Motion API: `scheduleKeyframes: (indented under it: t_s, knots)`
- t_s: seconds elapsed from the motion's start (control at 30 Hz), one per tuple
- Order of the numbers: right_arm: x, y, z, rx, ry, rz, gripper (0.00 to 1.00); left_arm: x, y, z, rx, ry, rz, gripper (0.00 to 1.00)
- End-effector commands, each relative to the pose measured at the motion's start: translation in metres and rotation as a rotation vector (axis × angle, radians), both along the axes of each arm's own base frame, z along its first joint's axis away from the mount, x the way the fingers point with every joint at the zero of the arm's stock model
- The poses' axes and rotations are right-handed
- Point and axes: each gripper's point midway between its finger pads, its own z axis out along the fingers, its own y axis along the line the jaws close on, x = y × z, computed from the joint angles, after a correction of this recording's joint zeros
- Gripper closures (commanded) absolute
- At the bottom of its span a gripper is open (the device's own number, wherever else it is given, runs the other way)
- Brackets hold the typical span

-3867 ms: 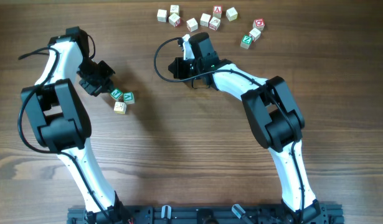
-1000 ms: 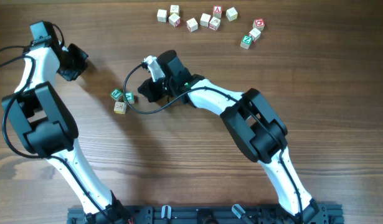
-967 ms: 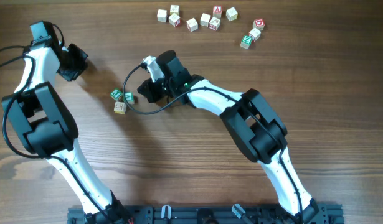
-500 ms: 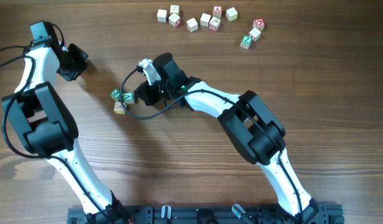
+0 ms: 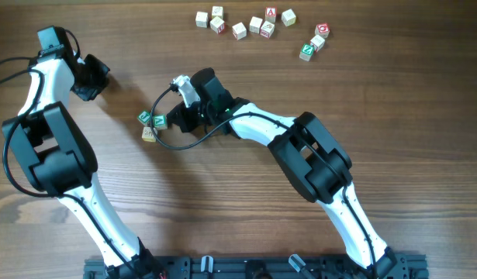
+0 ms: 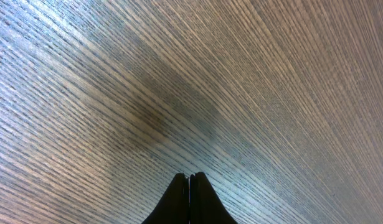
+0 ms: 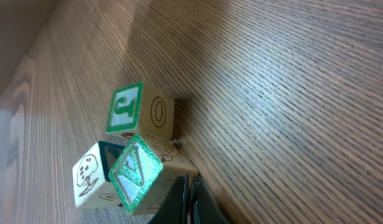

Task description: Form a circle

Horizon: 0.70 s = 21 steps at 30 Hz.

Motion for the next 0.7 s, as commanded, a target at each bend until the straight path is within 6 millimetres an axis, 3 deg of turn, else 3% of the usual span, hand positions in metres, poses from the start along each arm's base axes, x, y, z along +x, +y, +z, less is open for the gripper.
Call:
scheduleKeyframes:
  t_s: [0.0,0.43,0.57,0.67]
  knots:
    - [-0.010,0.004,-0.006,0.007,0.003,0.048,0.96,-0.001,0.004,-0.002,0.001,0.008,0.014,0.94]
    - [-0.010,0.006,-0.003,0.019,-0.022,0.066,0.96,-0.004,0.003,-0.003,-0.002,0.019,0.014,0.94]
    - [0.011,-0.007,-0.015,-0.069,-0.067,-0.049,0.96,-0.008,0.001,-0.005,-0.011,0.037,0.013,0.96]
    - [0.036,-0.030,-0.024,-0.133,-0.080,-0.159,0.96,-0.005,-0.016,-0.002,-0.083,0.020,-0.021,0.96]
